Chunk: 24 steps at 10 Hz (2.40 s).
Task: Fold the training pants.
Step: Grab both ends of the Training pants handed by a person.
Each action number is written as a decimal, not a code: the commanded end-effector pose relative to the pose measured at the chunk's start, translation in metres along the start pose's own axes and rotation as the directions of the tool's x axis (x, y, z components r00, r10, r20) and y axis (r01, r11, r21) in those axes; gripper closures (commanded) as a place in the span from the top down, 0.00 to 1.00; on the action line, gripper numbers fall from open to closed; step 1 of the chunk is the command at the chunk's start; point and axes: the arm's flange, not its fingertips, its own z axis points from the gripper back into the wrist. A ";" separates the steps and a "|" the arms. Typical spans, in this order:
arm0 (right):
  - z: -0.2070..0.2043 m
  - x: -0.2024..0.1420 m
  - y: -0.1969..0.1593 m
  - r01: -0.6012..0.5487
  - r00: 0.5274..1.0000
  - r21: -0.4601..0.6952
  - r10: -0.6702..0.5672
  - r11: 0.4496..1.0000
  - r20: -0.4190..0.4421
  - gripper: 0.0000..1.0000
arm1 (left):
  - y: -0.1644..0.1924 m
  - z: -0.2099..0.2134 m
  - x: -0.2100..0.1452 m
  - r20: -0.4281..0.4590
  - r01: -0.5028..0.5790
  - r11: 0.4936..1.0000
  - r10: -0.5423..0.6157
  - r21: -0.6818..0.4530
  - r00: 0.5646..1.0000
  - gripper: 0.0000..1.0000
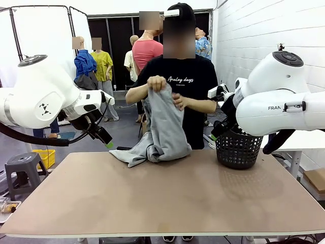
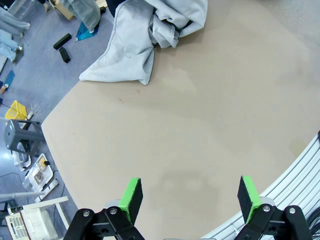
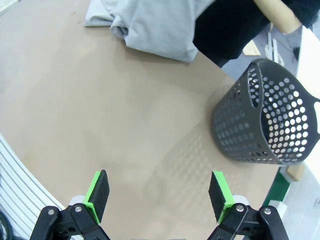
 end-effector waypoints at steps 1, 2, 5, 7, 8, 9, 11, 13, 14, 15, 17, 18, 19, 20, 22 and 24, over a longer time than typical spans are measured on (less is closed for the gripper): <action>-0.001 0.000 0.000 0.000 1.000 0.000 0.000 1.000 0.000 1.00 | 0.000 0.000 0.000 0.000 0.001 1.000 -0.001 -0.003 1.000 1.00; -0.001 0.000 0.000 0.000 1.000 0.000 0.000 1.000 0.000 1.00 | 0.000 0.000 0.000 0.000 0.001 1.000 -0.001 -0.003 1.000 1.00; -0.001 0.000 0.000 0.000 1.000 0.000 0.000 1.000 0.000 1.00 | 0.000 0.000 0.000 0.000 0.001 1.000 -0.001 -0.003 1.000 1.00; -0.001 0.000 0.000 0.000 1.000 0.000 0.000 1.000 0.000 1.00 | 0.000 0.000 0.000 0.000 0.001 1.000 -0.001 -0.003 1.000 1.00; -0.001 0.000 0.000 0.000 1.000 0.000 0.000 1.000 0.000 1.00 | 0.000 0.000 0.000 0.000 0.001 1.000 -0.001 -0.003 1.000 1.00; -0.001 0.000 0.000 0.000 1.000 0.000 0.000 1.000 0.000 1.00 | 0.000 0.000 0.000 0.000 0.001 1.000 -0.001 -0.003 1.000 1.00; -0.001 0.000 0.000 0.000 1.000 0.000 0.000 1.000 0.000 1.00 | 0.000 0.000 0.000 0.000 0.001 1.000 -0.001 -0.003 1.000 1.00; -0.001 0.000 0.000 0.000 1.000 0.000 0.000 1.000 0.000 1.00 | 0.000 0.000 0.000 0.000 0.001 1.000 -0.001 -0.003 1.000 1.00; -0.001 0.000 0.000 0.000 1.000 0.000 0.000 1.000 0.000 1.00 | 0.000 0.000 0.000 0.000 0.001 1.000 -0.001 -0.003 1.000 1.00; -0.001 0.000 0.000 0.000 1.000 0.000 0.000 1.000 0.000 1.00 | 0.000 0.000 0.000 0.000 0.001 1.000 -0.001 -0.003 1.000 1.00; -0.001 0.000 0.000 0.000 1.000 0.000 0.000 1.000 0.000 1.00 | 0.000 0.000 0.000 0.000 0.001 1.000 -0.001 -0.003 1.000 1.00; -0.001 0.000 0.000 0.000 1.000 0.000 0.000 1.000 0.000 1.00 | 0.000 0.000 0.000 0.000 0.001 1.000 -0.001 -0.003 1.000 1.00; -0.001 0.000 0.000 0.000 1.000 0.000 0.000 1.000 0.000 1.00 | 0.000 0.000 0.000 0.000 0.001 1.000 -0.001 -0.003 1.000 1.00; -0.001 0.000 0.000 0.000 1.000 0.000 0.000 1.000 0.000 1.00 | 0.000 0.000 0.000 0.000 0.001 1.000 -0.001 -0.003 1.000 1.00; -0.001 0.000 0.000 0.000 1.000 0.000 0.000 1.000 0.000 1.00 | 0.000 0.000 0.000 0.000 0.001 1.000 -0.001 -0.003 1.000 1.00; -0.001 0.000 0.000 0.000 1.000 0.000 0.000 1.000 0.000 1.00 | 0.000 0.000 0.000 0.000 0.001 1.000 -0.001 -0.003 1.000 1.00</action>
